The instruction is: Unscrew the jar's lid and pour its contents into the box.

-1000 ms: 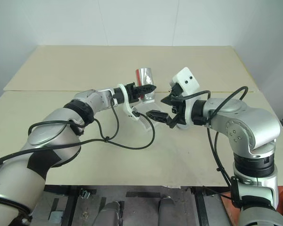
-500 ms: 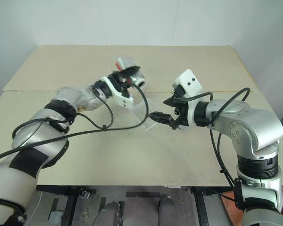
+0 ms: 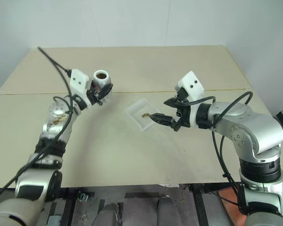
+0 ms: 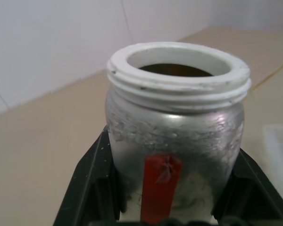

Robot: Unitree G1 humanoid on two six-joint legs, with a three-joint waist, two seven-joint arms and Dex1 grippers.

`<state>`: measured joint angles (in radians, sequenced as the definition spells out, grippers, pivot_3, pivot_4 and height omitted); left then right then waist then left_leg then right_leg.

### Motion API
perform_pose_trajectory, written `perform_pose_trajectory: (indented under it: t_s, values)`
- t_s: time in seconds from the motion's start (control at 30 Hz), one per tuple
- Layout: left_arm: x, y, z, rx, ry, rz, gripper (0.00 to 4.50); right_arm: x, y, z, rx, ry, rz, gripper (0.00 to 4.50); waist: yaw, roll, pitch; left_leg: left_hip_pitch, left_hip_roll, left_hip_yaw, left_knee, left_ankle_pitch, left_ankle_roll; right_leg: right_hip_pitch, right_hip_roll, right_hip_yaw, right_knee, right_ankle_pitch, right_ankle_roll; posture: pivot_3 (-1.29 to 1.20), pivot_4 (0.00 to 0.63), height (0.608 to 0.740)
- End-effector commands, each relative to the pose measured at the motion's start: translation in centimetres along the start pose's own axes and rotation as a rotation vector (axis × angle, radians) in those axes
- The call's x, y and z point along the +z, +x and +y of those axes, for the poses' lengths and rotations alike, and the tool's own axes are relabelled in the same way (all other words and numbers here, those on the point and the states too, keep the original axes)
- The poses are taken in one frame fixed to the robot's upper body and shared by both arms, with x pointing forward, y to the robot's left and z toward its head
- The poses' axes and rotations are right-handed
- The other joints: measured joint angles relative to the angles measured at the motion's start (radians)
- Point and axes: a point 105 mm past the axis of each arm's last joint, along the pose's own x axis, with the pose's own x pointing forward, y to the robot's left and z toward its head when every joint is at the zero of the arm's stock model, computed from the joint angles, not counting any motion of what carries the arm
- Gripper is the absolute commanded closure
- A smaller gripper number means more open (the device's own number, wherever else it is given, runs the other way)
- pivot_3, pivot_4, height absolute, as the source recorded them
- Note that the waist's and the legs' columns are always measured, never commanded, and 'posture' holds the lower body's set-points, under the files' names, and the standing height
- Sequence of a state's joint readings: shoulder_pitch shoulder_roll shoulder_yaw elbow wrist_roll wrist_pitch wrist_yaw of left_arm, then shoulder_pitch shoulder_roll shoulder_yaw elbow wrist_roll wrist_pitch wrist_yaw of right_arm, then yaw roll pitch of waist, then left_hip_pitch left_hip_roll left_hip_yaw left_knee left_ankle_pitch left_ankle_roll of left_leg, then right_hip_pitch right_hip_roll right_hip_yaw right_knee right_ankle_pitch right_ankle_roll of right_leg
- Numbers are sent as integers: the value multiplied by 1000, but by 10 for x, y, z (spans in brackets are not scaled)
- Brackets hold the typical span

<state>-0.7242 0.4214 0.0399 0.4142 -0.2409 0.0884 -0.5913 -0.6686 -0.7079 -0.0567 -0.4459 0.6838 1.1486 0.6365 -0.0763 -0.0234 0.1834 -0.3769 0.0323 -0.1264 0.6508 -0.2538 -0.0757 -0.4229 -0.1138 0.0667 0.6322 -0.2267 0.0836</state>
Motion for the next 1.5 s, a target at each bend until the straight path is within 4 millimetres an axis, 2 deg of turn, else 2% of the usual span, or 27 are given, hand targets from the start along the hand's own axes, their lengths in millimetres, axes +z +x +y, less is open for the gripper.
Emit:
perform_pose_trajectory:
  t_s: [0.03, 0.4, 0.63, 0.77, 0.9, 1.03, 1.23, 1.3, 1.43, 1.5]
  values:
    - [6, -12, 1, 48, -47, -32, 2576, 7, -7, 2, -15, -81, -49, 46, 4, 0, 0, 1, 0, 0, 0, -1, 1, 1, 0, 0, 0, 0, 0, 0, 150, 740]
    - [-33, -27, -9, 88, -77, 45, 2576, 2, -12, 7, -3, -121, -54, 46, 6, 0, 0, 1, 0, 1, 0, -2, 3, 1, 0, 0, -2, 0, 0, 0, 150, 740]
    - [-50, -35, -14, 87, -87, 76, 2576, 2, -14, 8, 4, -131, -56, 46, 7, 0, 0, 2, 0, 1, 0, -2, 3, 2, 0, 0, -3, 0, 0, 0, 150, 740]
    - [-53, -38, -17, 84, -96, 88, 1264, 2, -14, 8, 6, -134, -55, 0, 7, 0, -1, 2, 0, 1, 0, -2, 3, 2, 0, 1, -3, 0, 0, 0, 150, 740]
    - [-48, -48, -13, 71, -74, 95, 18, 3, -15, 8, 7, -136, -56, 0, 9, 0, -1, 2, 0, 1, 0, -2, 4, 2, 0, 1, -3, 0, 0, 0, 150, 740]
    - [-36, -67, -18, -35, -50, 104, 18, 2, -15, 7, 4, -137, -55, 0, 6, 0, -1, 2, 0, 1, -1, -2, 4, 1, 0, 1, -2, 0, 0, 0, 150, 740]
    - [-11, -119, -12, -194, 15, 200, 18, -2, -21, 5, 3, -145, -41, 0, 8, 0, -1, 3, 1, 1, -2, -2, 4, 1, 0, 1, -3, 0, 0, 0, 150, 740]
    - [3, -137, -6, -252, 35, 212, 18, -3, -24, 5, 4, -153, -38, 0, 8, 0, 0, 3, 1, 1, -2, -2, 4, 1, 0, 1, -3, 0, -1, 0, 150, 740]
    - [43, -166, 5, -375, 68, 123, 18, -7, -33, 1, 0, -167, -33, 0, 11, 1, 0, 3, 1, 2, -3, -3, 5, 1, 0, 1, -4, -1, -1, 0, 150, 740]
    - [51, -174, 6, -407, 75, 122, 18, -7, -37, 1, 0, -173, -33, 0, 13, 1, 0, 3, 1, 2, -3, -3, 5, 1, 0, 1, -5, -1, -1, 0, 150, 740]
